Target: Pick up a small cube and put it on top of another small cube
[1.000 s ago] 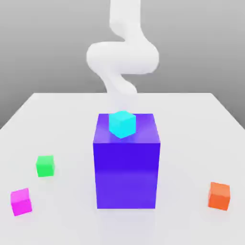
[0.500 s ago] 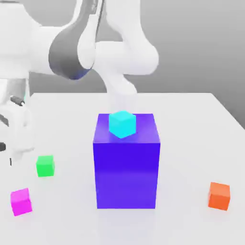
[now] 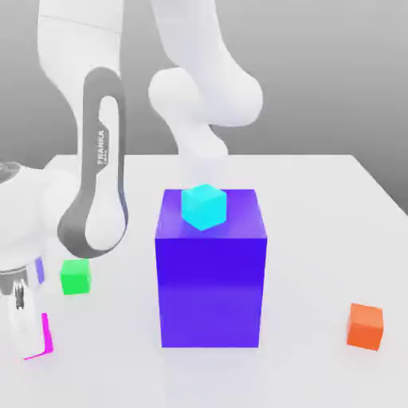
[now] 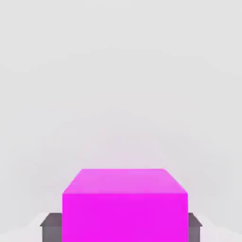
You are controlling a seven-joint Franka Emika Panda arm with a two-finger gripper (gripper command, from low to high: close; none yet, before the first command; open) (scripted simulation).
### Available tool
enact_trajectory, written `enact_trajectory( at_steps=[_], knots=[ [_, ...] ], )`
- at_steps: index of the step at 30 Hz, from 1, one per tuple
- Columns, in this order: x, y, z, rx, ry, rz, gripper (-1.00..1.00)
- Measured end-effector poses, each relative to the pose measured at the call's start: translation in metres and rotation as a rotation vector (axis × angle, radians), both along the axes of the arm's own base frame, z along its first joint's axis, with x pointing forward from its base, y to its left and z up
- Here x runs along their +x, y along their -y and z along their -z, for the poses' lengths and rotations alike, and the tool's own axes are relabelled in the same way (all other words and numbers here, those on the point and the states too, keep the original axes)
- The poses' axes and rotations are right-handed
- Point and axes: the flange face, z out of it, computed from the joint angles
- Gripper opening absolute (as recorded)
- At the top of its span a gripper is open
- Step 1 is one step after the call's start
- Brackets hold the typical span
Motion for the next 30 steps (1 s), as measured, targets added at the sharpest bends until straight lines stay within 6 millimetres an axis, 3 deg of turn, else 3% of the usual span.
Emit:
enact_trajectory(
  at_steps=[2, 7, 14, 19, 22, 28, 29, 30],
  knots=[
    [0.0, 0.0, 0.002, 0.001, 0.0, 0.001, -1.0],
    [-0.001, 0.0, -0.051, 0.001, 0.0, 0.003, -1.0],
    [-0.086, 0.006, -0.094, -0.019, -0.013, 0.165, -1.0],
    [-0.14, -0.013, -0.109, -0.008, -0.006, 0.261, -1.0],
    [-0.158, -0.022, -0.102, 0.001, 0.001, 0.299, -1.0],
    [-0.16, -0.024, -0.054, 0.003, 0.002, 0.304, -1.0],
    [-0.161, -0.024, -0.048, 0.002, 0.001, 0.305, 1.0],
    [-0.16, -0.025, -0.048, 0.002, 0.001, 0.302, 1.0]
  ],
)
